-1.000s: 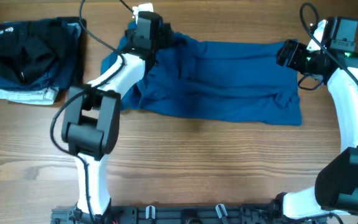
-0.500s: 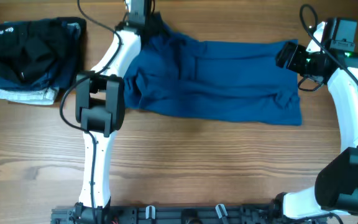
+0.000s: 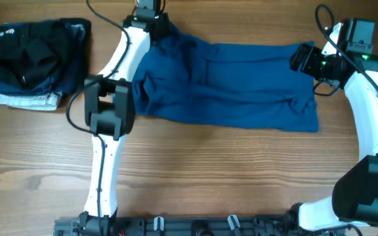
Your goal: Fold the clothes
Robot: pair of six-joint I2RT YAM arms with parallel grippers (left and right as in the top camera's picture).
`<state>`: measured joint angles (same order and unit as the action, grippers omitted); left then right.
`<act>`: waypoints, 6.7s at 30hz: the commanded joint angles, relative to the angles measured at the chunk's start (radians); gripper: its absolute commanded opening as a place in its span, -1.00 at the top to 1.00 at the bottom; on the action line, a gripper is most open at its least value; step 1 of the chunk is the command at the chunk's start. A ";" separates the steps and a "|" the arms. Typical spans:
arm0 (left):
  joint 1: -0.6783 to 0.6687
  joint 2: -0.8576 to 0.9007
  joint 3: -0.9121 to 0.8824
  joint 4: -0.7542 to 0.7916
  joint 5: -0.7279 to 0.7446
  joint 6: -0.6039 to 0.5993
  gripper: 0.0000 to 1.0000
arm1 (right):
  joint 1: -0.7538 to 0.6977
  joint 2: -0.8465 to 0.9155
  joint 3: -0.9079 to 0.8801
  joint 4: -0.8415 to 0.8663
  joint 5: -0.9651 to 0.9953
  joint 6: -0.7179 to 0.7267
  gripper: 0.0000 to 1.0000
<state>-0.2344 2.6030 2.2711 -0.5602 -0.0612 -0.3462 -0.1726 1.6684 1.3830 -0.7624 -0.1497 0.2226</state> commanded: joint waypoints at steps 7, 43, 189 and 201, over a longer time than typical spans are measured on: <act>0.004 -0.014 0.007 0.009 -0.089 0.002 0.92 | 0.005 0.010 0.010 0.003 -0.016 0.013 -0.98; 0.006 -0.281 0.006 -0.392 -0.124 -0.029 0.92 | 0.005 0.552 0.010 0.670 0.274 0.054 -0.02; 0.212 -0.673 -0.328 -0.655 0.020 -0.067 -0.99 | -0.101 0.310 0.129 -0.201 -0.455 -0.290 0.91; 0.212 -0.673 -0.328 -0.636 0.020 -0.066 -1.00 | 0.289 0.310 0.129 -0.208 -0.280 -0.108 0.25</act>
<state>-0.0265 1.9194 1.9438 -1.2030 -0.0532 -0.4026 0.1081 2.0006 1.5005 -0.9501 -0.4175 0.0940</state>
